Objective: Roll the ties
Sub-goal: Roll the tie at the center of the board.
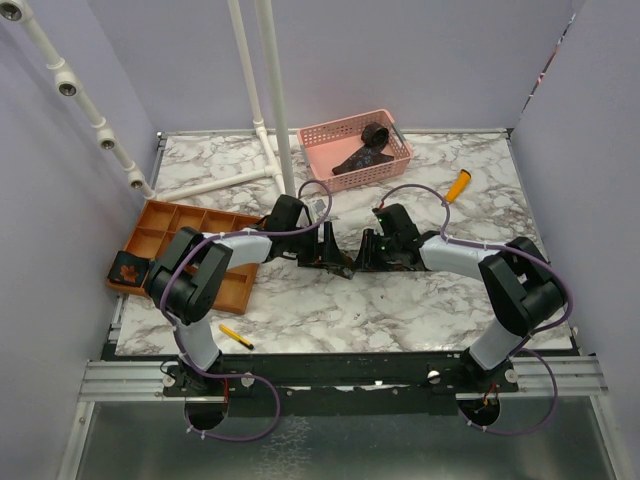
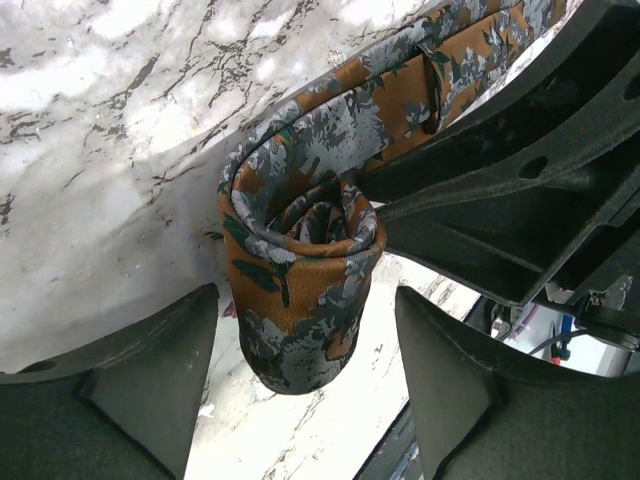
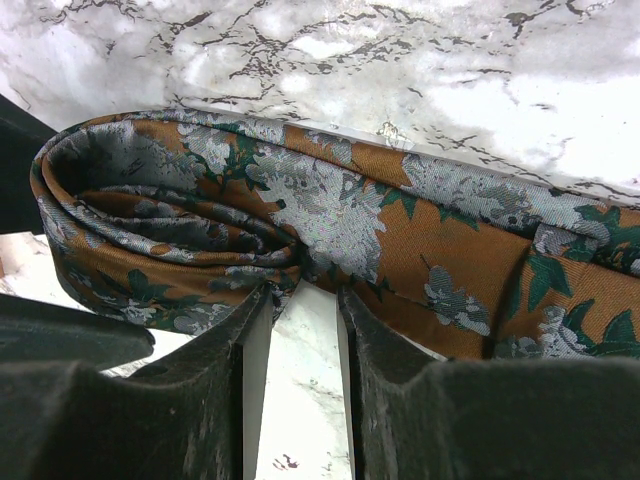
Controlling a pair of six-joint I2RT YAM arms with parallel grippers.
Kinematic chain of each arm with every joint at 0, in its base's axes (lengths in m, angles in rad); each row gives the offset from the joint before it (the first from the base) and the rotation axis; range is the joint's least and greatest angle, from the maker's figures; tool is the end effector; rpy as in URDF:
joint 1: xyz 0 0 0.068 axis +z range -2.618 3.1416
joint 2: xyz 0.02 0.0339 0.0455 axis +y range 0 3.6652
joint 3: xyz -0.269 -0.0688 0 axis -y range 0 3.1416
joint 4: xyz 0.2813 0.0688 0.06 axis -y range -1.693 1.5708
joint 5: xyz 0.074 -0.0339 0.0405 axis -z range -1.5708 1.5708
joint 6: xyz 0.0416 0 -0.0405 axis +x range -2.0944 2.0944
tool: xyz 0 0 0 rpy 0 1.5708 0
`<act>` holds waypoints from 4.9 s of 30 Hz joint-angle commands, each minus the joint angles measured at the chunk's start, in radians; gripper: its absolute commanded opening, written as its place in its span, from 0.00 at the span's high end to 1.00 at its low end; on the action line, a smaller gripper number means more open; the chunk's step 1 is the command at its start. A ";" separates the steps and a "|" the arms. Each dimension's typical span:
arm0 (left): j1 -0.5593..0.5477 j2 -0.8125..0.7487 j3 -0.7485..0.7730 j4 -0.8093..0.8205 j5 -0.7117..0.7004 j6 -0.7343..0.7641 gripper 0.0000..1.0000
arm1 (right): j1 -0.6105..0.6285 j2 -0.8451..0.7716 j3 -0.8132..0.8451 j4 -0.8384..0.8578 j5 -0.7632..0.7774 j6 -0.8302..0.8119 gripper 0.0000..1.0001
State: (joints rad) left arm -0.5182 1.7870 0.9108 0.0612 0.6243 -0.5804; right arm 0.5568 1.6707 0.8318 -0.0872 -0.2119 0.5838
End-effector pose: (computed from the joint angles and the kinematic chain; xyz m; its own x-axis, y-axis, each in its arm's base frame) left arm 0.3161 -0.2082 0.1201 -0.9400 0.0238 -0.3403 0.2807 0.6210 -0.7318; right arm 0.2911 0.1915 0.1203 -0.9101 0.0682 -0.4088 -0.1466 0.8696 0.4715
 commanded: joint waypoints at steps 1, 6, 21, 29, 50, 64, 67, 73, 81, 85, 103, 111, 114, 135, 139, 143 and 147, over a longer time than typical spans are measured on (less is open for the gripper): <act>0.000 0.034 0.038 0.022 0.019 -0.004 0.32 | -0.008 0.045 -0.049 -0.050 0.034 -0.022 0.66; -0.009 0.038 0.032 0.045 -0.006 -0.010 0.54 | -0.008 0.036 -0.059 -0.048 0.025 -0.023 0.66; -0.040 -0.087 -0.105 0.051 -0.109 -0.044 1.00 | -0.022 -0.175 -0.015 -0.140 0.258 0.092 0.64; -0.044 -0.161 -0.215 0.129 -0.134 -0.109 1.00 | -0.136 -0.069 0.057 -0.149 0.300 0.110 0.69; -0.040 -0.428 -0.454 0.360 -0.237 -0.283 1.00 | -0.137 -0.240 -0.421 -0.111 0.161 0.386 0.74; -0.042 -0.508 -0.589 0.412 -0.136 -0.386 1.00 | -0.135 -0.501 -0.431 -0.278 0.245 0.308 0.74; -0.046 -0.541 -0.616 0.353 -0.140 -0.369 1.00 | -0.100 -0.578 -0.350 -0.310 0.253 0.221 0.72; -0.099 -0.546 -0.637 0.346 -0.169 -0.384 1.00 | 0.085 -0.466 -0.145 -0.326 0.270 0.107 0.71; -0.125 -0.530 -0.640 0.346 -0.188 -0.390 1.00 | 0.236 -0.203 -0.012 -0.223 0.257 0.091 0.71; -0.131 -0.530 -0.638 0.345 -0.194 -0.390 1.00 | 0.274 -0.118 0.034 -0.216 0.263 0.072 0.72; -0.131 -0.587 -0.626 0.376 -0.277 -0.437 1.00 | 0.311 -0.004 -0.093 -0.262 0.297 0.034 0.78; -0.126 -0.597 -0.649 0.384 -0.360 -0.474 1.00 | 0.313 0.000 -0.155 -0.234 0.270 0.041 0.80; -0.123 -0.534 -0.633 0.356 -0.409 -0.461 1.00 | 0.319 0.024 -0.146 -0.241 0.263 0.034 0.81; -0.204 -0.416 -0.151 -0.521 -0.886 -0.128 1.00 | 0.341 -0.120 -0.054 -0.310 0.294 0.075 0.68; -0.240 -0.384 -0.112 -0.578 -0.969 -0.128 1.00 | 0.341 -0.190 -0.067 -0.313 0.299 0.104 0.65; -0.281 -0.346 -0.057 -0.646 -1.061 -0.135 1.00 | 0.341 -0.277 -0.113 -0.305 0.293 0.156 0.65; -0.303 -0.326 -0.027 -0.684 -1.118 -0.149 1.00 | 0.343 -0.390 -0.195 -0.256 0.203 0.185 0.68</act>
State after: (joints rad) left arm -0.8013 1.4403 0.8501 -0.5209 -0.3496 -0.7357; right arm 0.8909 1.3716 0.7040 -0.3279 0.0559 0.7193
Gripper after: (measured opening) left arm 0.123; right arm 0.338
